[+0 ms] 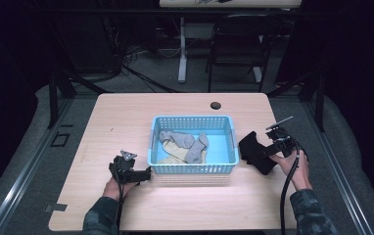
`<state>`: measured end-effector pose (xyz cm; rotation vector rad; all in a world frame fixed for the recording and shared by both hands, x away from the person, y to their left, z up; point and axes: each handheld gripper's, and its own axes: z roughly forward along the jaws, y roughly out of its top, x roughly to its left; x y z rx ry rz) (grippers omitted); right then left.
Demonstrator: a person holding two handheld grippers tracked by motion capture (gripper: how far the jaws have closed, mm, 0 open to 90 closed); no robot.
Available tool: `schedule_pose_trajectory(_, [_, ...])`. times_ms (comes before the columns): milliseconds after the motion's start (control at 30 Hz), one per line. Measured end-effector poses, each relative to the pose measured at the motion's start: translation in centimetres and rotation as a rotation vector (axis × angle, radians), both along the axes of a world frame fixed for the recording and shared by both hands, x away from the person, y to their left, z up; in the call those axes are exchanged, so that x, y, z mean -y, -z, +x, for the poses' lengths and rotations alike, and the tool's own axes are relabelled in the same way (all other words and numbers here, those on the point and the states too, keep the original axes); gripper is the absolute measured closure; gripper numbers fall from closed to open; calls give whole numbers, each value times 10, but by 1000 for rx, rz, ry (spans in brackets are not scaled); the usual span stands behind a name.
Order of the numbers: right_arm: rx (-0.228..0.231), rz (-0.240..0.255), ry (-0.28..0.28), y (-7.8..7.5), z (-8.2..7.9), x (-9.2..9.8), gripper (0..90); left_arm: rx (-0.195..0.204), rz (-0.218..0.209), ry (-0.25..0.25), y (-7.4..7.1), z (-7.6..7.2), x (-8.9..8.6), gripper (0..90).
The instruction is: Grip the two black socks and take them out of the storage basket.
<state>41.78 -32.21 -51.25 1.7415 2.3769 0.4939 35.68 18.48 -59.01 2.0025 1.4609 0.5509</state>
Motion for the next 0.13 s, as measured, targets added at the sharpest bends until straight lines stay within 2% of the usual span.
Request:
schedule_pose_trajectory(67, [18, -5, -8, -8, -3, 1, 303, 0, 0, 0, 0, 0, 0, 6])
schedule_pose_trajectory(133, [31, 4, -12, -12, -5, 1, 220, 0, 0, 0, 0, 0, 0, 6])
